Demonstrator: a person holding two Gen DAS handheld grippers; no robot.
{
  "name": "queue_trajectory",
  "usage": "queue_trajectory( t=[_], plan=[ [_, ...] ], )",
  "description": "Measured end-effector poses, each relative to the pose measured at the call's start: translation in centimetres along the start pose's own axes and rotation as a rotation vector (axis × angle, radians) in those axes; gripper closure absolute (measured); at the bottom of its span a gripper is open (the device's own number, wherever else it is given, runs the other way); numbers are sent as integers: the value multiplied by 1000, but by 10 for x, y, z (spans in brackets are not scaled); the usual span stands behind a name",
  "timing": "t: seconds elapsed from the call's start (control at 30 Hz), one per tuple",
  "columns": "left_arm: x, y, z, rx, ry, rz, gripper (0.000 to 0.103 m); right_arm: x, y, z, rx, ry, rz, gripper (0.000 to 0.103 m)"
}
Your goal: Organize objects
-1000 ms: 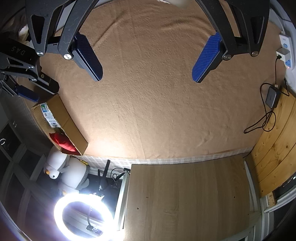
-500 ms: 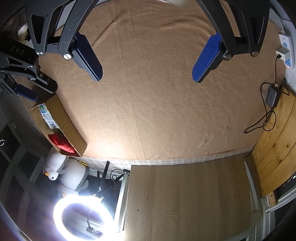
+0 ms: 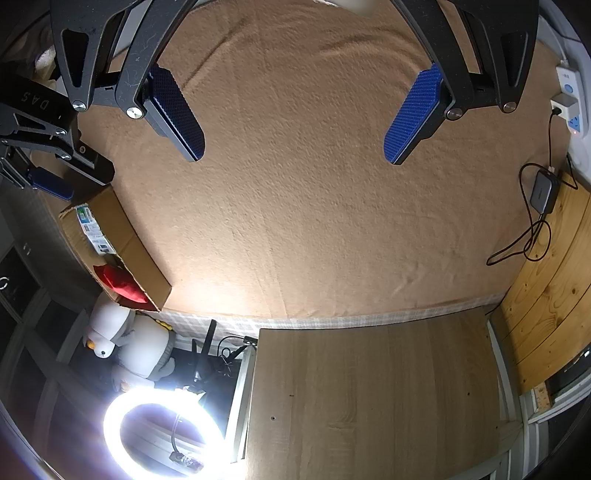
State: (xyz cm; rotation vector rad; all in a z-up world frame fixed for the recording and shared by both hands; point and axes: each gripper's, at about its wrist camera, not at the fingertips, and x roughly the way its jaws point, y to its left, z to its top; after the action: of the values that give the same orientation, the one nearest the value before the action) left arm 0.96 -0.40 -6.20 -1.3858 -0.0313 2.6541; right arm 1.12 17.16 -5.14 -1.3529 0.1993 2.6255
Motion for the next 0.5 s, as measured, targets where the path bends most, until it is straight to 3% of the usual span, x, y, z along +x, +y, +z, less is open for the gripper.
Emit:
queue_trajectory(
  t=[0.5],
  plan=[
    [2, 0, 5, -4, 0, -1, 3, 2, 2, 4, -2, 3, -3, 24]
  ],
)
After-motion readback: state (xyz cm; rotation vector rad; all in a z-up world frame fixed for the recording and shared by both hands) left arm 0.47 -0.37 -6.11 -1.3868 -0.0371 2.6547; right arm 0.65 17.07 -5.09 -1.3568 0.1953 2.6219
